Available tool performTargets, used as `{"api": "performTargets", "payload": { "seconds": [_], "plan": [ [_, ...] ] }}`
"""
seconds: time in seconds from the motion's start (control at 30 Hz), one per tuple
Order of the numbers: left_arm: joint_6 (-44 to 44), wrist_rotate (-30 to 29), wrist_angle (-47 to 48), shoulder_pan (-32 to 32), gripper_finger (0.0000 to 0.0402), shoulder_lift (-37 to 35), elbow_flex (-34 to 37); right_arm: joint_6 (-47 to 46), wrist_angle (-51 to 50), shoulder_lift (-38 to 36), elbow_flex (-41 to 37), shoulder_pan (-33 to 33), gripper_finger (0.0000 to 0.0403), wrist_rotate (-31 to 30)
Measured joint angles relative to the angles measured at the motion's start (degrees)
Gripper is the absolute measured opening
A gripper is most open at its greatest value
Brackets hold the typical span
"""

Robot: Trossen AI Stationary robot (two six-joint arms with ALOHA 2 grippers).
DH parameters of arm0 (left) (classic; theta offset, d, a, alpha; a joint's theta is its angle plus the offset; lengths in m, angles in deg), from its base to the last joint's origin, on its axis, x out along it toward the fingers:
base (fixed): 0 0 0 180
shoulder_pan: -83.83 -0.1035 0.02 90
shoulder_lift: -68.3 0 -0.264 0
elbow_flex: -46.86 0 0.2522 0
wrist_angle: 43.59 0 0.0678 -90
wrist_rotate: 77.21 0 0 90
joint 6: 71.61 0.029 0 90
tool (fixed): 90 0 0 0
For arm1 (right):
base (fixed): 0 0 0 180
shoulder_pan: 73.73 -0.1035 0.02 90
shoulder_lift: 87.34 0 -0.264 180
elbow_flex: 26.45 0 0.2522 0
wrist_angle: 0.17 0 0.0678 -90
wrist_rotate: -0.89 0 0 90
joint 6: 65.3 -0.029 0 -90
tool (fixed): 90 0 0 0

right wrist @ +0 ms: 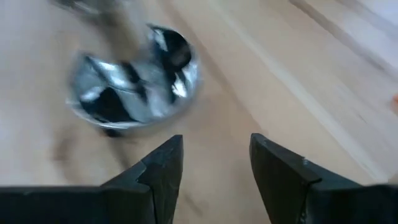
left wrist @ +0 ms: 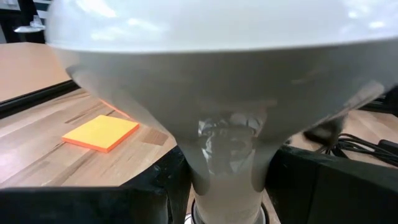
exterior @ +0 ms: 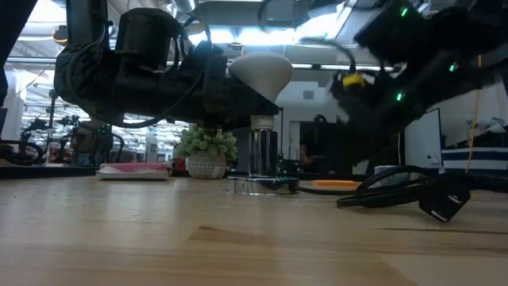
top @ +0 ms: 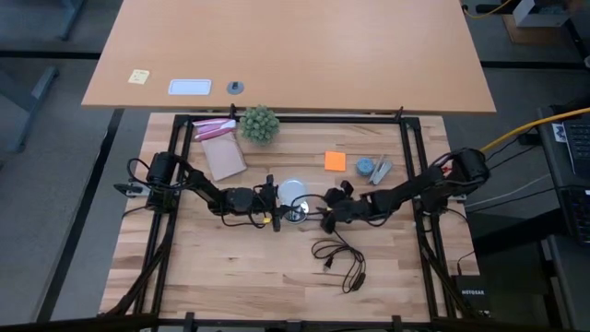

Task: Screw lightbulb
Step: Insert the white lightbulb into the silver lamp

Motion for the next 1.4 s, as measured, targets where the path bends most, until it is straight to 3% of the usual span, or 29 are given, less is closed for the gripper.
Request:
{"api": "performTargets", "payload": {
  "seconds": [0.13, 0.3, 0.53, 0.83, 1.4],
  "plan": [
    [0.0, 0.0, 0.0, 0.0, 0.0153, 0.0, 0.0, 0.5, 0.4, -3.2, 0.1, -2.2, 0.0188, 4.0],
    [0.0, 0.0, 0.0, 0.0, 0.0153, 0.0, 0.0, -2.4, 0.7, -1.7, 0.1, -3.9, 0.0188, 10.3],
    [0.0, 0.0, 0.0, 0.0, 0.0153, 0.0, 0.0, -2.6, 2.2, 2.7, 0.1, -3.9, 0.0188, 11.4],
    [0.0, 0.0, 0.0, 0.0, 0.0153, 0.0, 0.0, -2.5, 0.8, 5.1, 0.2, -3.2, 0.0188, 5.3],
    [0.0, -0.3, 0.0, -0.1, 0.0153, 0.0, 0.0, -0.3, 0.2, 5.4, 0.2, 5.6, 0.0188, -0.3]
  ]
}}
